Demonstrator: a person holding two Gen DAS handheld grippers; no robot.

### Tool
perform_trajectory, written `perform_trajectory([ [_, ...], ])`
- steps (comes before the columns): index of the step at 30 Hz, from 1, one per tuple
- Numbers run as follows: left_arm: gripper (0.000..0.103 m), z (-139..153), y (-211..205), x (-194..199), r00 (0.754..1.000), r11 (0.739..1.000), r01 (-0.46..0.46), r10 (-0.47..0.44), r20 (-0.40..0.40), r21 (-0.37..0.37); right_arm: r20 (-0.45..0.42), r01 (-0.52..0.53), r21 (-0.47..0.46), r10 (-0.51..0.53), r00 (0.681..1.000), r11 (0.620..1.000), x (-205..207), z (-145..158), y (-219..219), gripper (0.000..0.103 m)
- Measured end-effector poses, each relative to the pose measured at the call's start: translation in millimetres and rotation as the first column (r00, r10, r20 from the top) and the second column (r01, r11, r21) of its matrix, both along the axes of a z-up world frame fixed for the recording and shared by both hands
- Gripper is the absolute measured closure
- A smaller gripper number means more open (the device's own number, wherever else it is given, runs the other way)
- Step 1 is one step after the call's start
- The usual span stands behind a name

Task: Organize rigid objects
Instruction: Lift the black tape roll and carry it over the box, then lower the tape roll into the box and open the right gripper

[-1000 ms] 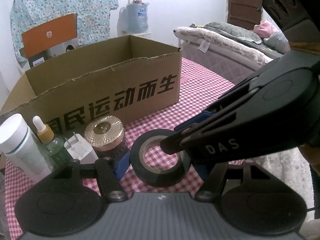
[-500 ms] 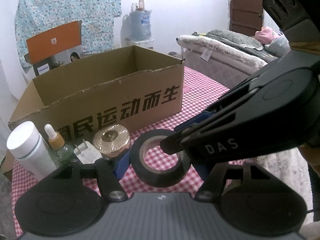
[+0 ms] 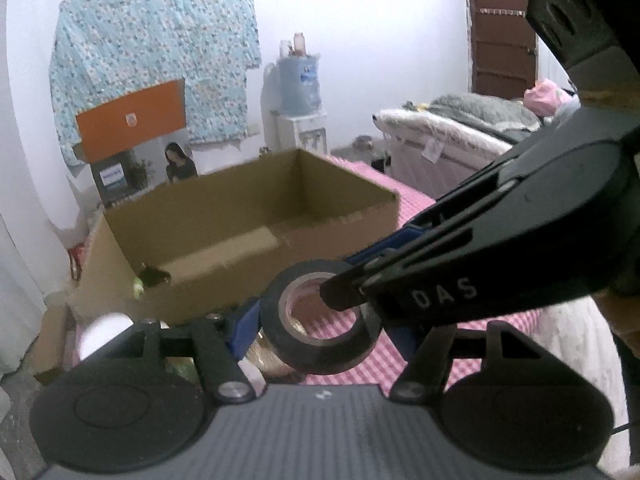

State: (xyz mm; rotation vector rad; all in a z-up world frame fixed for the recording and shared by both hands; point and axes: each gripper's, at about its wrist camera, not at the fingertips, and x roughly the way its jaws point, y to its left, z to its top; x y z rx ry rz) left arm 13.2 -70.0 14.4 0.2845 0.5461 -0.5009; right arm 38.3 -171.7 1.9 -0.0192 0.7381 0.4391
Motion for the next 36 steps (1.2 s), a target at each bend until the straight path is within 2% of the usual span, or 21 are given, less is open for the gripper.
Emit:
perform_trajectory([
  [7,0.035,39,5,27,0.998,1.0,-0.005,0.005,0.06,0.011,0.076,-0.036,-0.011,0.036,0.996,0.999,24,43,6,0.083],
  [11,0.035,59,8,57,0.999,1.0,-0.002,0.001,0.05,0.015,0.091,-0.063,-0.008,0.063,0.994,0.998,50,66,6,0.083],
  [15,0.035,71,7,95,1.0,0.999,0.0,-0.001,0.011,0.043,0.063,-0.088,0.013,0.087,0.994,0.996,90,80,4,0.083],
  [18,0.036,73,6,129,0.999,0.997,0.0,0.003,-0.033,0.074,0.007,-0.095,0.054,0.094,0.996,0.994,128,85,0,0.082],
  [24,0.036,63,9,197,0.987,0.996,-0.009,0.024,-0.16,0.094,-0.129,-0.08,0.136,0.097,0.987,0.987,207,73,-8,0.083],
  [30,0.036,36,12,261,0.953,0.994,-0.022,0.054,-0.298,0.109,-0.268,-0.042,0.187,0.092,0.959,0.981,270,38,-13,0.083],
  [36,0.036,8,10,294,0.914,0.99,-0.037,0.087,-0.396,0.132,-0.381,-0.001,0.202,0.08,0.921,0.979,311,-1,-11,0.083],
])
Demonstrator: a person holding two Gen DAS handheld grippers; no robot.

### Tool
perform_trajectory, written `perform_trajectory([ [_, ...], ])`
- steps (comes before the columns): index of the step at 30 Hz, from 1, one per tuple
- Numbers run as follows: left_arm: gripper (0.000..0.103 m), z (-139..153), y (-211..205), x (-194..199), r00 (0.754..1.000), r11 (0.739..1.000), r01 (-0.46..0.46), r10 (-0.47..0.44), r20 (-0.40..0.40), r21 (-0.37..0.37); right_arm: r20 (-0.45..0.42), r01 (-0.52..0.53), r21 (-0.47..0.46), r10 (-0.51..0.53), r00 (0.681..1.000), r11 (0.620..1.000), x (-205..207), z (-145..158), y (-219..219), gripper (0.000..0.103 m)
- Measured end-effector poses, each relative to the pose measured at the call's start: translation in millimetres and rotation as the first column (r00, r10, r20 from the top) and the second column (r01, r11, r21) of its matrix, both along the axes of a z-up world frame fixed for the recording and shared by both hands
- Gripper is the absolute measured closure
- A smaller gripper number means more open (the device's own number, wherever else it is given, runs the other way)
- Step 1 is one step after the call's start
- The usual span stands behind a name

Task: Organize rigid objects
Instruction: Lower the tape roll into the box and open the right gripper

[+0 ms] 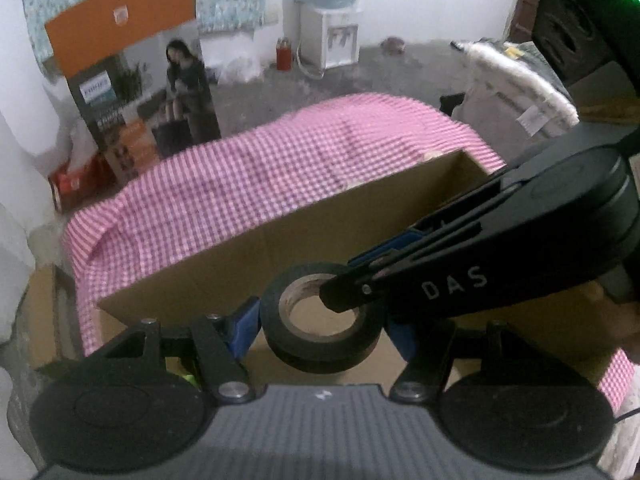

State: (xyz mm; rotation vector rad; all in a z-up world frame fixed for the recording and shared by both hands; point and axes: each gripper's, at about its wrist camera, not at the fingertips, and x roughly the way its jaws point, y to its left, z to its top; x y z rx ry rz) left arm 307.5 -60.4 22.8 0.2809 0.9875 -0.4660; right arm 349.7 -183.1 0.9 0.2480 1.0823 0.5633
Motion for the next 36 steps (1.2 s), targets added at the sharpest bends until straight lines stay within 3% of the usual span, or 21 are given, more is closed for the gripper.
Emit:
perform_trajectory([
  [13,0.035,-47,-8,30,0.99,0.997,-0.023,0.034,-0.136,0.076,-0.148,0.02,-0.009,-0.021,0.989,1.0,46,-63,7,0.08],
  [18,0.035,-57,-7,34,0.986,0.995,-0.031,0.047,-0.161,0.099,-0.186,0.04,0.029,-0.034,0.982,0.999,50,-79,8,0.074],
  [23,0.035,-63,-5,37,0.985,0.993,-0.04,0.058,-0.164,0.11,-0.198,0.043,0.049,-0.033,0.98,0.998,52,-84,10,0.069],
  [27,0.035,-65,-4,38,0.985,0.993,-0.047,0.063,-0.162,0.106,-0.186,0.053,0.062,-0.04,0.982,0.997,54,-86,12,0.056],
  [36,0.033,-53,0,37,0.988,0.994,-0.074,0.085,-0.132,0.086,-0.166,0.093,0.08,-0.079,0.983,0.992,40,-72,-4,0.049],
])
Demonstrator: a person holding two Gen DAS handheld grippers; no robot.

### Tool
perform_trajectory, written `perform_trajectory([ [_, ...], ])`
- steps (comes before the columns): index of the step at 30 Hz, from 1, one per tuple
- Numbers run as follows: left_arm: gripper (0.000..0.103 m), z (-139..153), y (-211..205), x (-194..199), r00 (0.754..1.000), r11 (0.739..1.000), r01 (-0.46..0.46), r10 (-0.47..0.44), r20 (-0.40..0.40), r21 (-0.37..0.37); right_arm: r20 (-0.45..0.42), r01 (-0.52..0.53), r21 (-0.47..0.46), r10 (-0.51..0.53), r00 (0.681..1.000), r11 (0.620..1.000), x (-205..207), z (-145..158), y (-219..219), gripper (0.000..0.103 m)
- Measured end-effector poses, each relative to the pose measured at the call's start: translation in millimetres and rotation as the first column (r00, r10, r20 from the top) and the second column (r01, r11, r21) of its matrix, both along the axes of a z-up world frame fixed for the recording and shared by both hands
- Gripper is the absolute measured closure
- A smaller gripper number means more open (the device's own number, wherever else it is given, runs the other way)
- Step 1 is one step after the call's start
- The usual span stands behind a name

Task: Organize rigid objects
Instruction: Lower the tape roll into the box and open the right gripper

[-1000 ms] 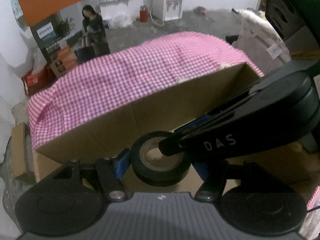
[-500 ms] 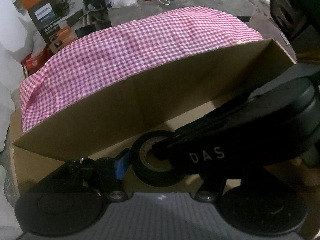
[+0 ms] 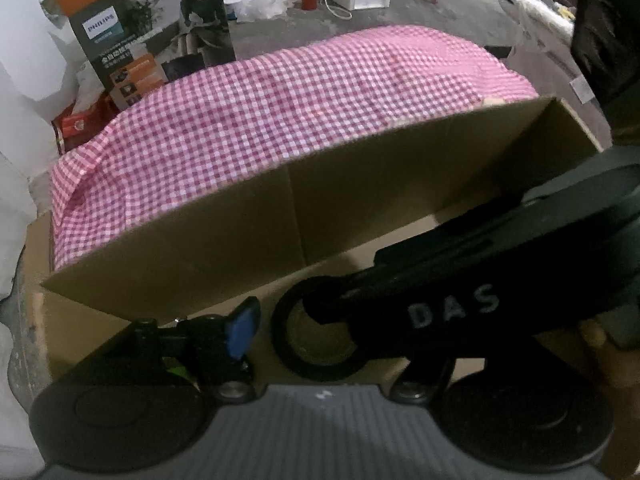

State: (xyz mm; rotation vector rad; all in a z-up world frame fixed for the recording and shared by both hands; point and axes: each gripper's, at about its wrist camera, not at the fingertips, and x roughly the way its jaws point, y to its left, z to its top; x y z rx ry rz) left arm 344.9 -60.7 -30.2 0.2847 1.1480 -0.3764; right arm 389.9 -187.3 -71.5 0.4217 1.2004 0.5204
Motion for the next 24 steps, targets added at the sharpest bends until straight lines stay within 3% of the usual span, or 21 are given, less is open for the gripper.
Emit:
perform_trajectory([
  [6,0.029,35,4,-16,0.997,0.998,0.006,-0.002,0.076,-0.062,0.115,0.048,0.013,-0.049,0.992,0.999,-23,40,-20,0.036],
  [11,0.017,74,9,-41,0.986,0.993,0.021,-0.001,0.169,-0.115,0.305,0.094,0.041,-0.102,0.947,0.995,-68,97,-43,0.02],
  [16,0.014,123,15,-77,0.961,0.987,0.05,-0.005,0.278,-0.153,0.493,0.117,0.101,-0.151,0.857,0.988,-141,159,-67,0.001],
  [20,0.003,170,28,-119,0.931,0.968,0.089,0.002,0.364,-0.233,0.609,0.116,0.147,-0.182,0.772,0.982,-207,200,-91,0.001],
  [24,0.003,200,42,-166,0.901,0.944,0.125,0.022,0.434,-0.307,0.715,0.142,0.145,-0.203,0.669,0.979,-274,228,-111,0.001],
])
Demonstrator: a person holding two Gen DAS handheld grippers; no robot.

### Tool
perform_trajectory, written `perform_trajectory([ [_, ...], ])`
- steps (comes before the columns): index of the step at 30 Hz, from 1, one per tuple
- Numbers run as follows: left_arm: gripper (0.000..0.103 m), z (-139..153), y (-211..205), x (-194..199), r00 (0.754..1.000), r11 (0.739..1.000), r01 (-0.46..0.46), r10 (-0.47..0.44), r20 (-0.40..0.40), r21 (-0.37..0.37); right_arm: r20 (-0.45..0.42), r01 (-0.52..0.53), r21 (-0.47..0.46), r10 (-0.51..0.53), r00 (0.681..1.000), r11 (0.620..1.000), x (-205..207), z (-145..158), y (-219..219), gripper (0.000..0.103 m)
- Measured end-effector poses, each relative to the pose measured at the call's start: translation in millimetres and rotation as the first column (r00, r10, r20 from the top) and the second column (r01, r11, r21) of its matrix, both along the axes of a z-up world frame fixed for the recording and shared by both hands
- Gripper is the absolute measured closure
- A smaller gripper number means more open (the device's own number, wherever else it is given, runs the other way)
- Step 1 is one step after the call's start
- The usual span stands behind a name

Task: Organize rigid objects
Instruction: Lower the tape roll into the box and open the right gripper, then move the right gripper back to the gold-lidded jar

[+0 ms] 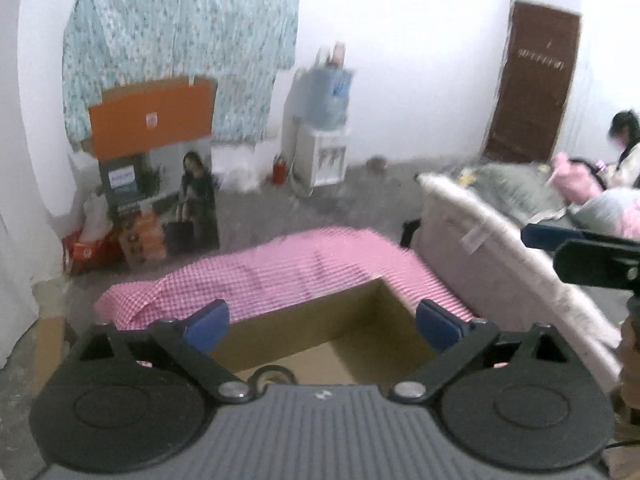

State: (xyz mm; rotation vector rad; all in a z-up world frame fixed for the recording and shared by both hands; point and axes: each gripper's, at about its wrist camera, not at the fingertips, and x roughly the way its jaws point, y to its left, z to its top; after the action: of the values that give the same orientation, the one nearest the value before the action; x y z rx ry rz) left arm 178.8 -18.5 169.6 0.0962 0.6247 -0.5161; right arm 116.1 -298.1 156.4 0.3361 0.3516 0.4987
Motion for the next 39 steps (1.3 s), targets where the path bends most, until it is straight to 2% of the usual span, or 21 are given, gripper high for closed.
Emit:
perform_trajectory([
  [3,0.003,1,6,-28,1.0,0.999,-0.01,0.01,0.011,-0.045,0.054,0.07,-0.081,-0.065,0.996,0.994,-42,6,-9,0.001],
  [5,0.003,-6,9,-45,1.0,0.997,-0.015,0.014,-0.01,-0.069,0.069,0.123,-0.18,-0.112,0.991,0.976,-62,3,-8,0.001],
  [8,0.003,-23,13,-62,0.996,0.997,-0.003,-0.005,-0.094,-0.083,0.092,0.182,-0.354,-0.159,0.983,0.918,-83,-6,-1,0.001],
  [11,0.003,-48,13,-78,0.99,0.997,0.002,-0.012,-0.14,-0.077,0.096,0.219,-0.473,-0.197,0.976,0.854,-94,-19,7,0.001],
  [13,0.003,-63,14,-91,0.99,0.996,0.001,-0.014,-0.143,-0.085,0.092,0.219,-0.527,-0.201,0.975,0.821,-99,-30,9,0.001],
  [18,0.0,-95,19,-115,0.99,0.993,-0.011,-0.006,-0.142,-0.118,0.043,0.163,-0.593,-0.171,0.984,0.789,-101,-55,20,0.001],
  [21,0.0,-110,21,-128,0.993,0.994,-0.021,0.008,-0.121,-0.109,0.011,0.152,-0.582,-0.179,0.984,0.799,-94,-72,21,0.001],
  [26,0.0,-131,16,-132,0.996,0.999,-0.005,0.001,-0.084,-0.05,-0.015,0.138,-0.49,-0.166,0.986,0.861,-102,-113,21,0.001],
  [30,0.0,-144,18,-130,0.995,0.997,0.017,-0.025,-0.1,-0.075,-0.063,0.182,-0.418,-0.228,0.972,0.89,-101,-148,24,0.001],
  [32,0.0,-152,20,-136,0.996,0.995,0.035,-0.042,-0.082,-0.09,-0.106,0.182,-0.374,-0.237,0.966,0.909,-98,-162,24,0.001],
  [36,0.0,-173,12,-151,0.997,0.997,0.075,-0.075,-0.024,0.0,-0.216,0.104,-0.236,-0.157,0.964,0.966,-87,-190,23,0.001],
  [39,0.0,-193,2,-159,0.996,0.994,0.086,-0.086,-0.002,0.066,-0.276,0.055,-0.19,-0.107,0.955,0.98,-75,-205,29,0.001],
])
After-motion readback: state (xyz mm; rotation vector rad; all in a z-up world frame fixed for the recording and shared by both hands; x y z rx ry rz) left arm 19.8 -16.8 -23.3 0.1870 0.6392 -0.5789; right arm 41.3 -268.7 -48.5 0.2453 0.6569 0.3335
